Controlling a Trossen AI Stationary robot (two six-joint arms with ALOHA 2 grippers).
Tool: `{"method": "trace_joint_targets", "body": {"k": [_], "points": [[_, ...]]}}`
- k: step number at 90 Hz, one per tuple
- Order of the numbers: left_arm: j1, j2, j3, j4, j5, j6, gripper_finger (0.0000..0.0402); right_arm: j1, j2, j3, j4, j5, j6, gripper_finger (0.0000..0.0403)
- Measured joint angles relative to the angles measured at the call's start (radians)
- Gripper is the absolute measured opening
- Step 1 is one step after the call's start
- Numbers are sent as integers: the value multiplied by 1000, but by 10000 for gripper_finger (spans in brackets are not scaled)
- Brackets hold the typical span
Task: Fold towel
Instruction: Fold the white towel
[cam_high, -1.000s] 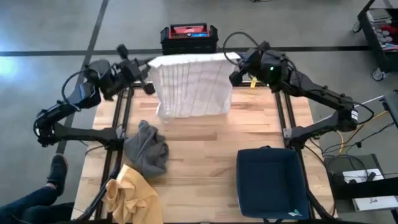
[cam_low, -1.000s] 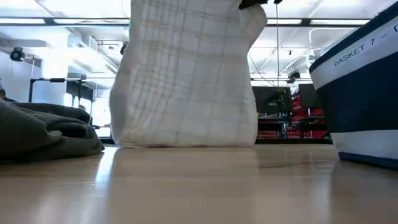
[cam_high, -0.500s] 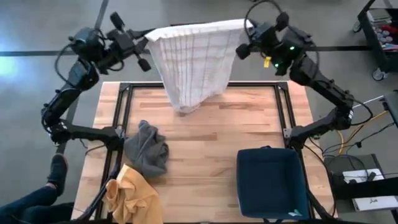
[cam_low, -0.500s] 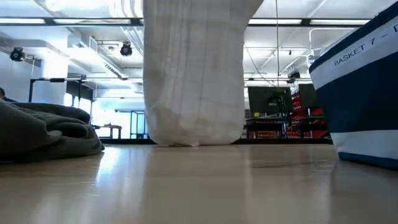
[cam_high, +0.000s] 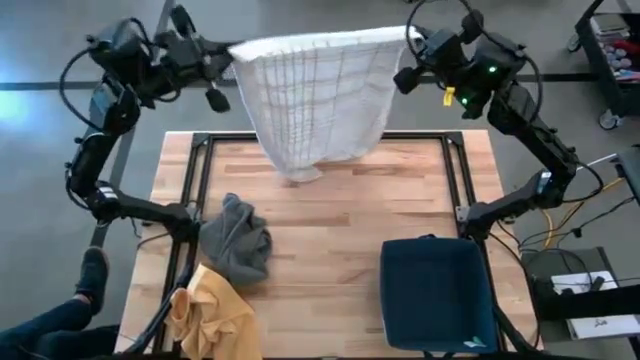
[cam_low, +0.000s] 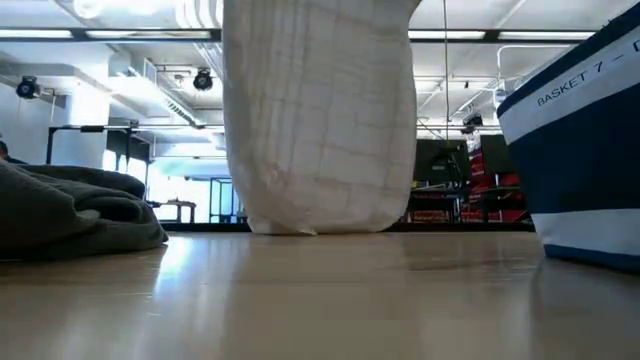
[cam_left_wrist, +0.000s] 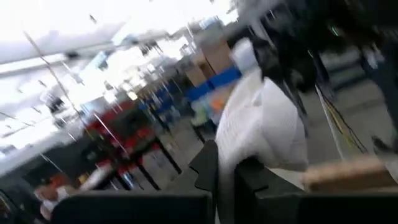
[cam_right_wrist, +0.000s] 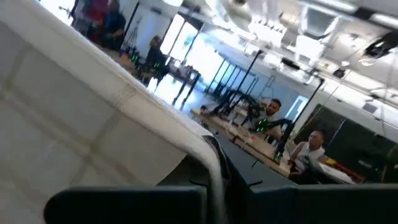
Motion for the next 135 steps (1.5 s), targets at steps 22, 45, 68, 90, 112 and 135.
{"method": "trace_joint_targets", "body": {"k": [22, 45, 68, 90, 112, 135], "points": [[49, 115, 136, 18, -79, 53, 0, -2, 47, 15, 239, 48, -79, 0], [152, 231, 285, 23, -74, 67, 0, -22, 94, 15, 315, 107, -227, 0], [183, 195, 302, 61, 62, -25, 0, -20, 120, 39, 314, 93, -254, 0], [185, 166, 304, -206, 180, -29, 0, 43, 101, 49, 117, 168, -256, 0], [155, 80, 282, -497, 300, -38, 0, 204, 37, 66, -302, 154, 30, 0], [1, -91, 119, -595, 315, -156, 0, 425, 45, 19, -587, 107, 340, 0]]}}
